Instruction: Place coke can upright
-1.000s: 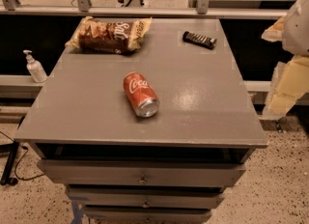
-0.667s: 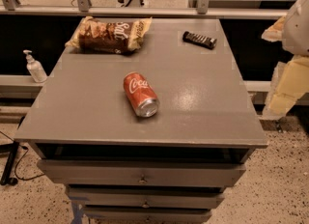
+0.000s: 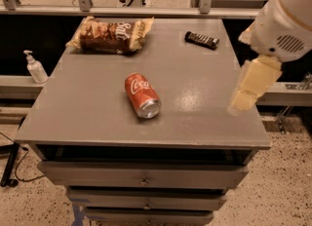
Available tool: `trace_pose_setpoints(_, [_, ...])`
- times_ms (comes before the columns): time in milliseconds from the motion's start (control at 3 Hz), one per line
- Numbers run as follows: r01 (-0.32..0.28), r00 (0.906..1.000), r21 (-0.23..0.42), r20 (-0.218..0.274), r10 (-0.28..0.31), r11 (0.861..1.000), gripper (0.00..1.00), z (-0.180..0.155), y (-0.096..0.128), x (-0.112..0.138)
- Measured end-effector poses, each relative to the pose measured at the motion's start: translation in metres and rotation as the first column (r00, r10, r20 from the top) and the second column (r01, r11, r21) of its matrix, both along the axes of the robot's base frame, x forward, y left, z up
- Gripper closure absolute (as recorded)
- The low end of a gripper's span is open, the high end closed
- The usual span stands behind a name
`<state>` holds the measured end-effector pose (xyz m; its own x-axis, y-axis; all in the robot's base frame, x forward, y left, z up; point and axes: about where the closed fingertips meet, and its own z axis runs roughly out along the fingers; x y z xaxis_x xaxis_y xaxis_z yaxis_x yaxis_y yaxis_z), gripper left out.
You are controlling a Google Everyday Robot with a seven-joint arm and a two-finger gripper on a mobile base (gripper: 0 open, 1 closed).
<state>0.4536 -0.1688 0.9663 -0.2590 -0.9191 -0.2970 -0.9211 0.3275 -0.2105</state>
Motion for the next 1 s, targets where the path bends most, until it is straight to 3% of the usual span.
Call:
trace_pose_setpoints(333, [0.104,0.9937,0.107,-0.053,-0.099,0.989,0.0,-0.01,0.038,0.022])
trace_pose_setpoints(667, [0.225,0.9722,0.196,-0.109,-0.207,0.954,0.0,-0.021,0.068,0.05])
trace_pose_setpoints(1000, [0.352,0.9332,0.251,-0.169,-0.317,0.902,0.0,-0.041,0.086,0.076])
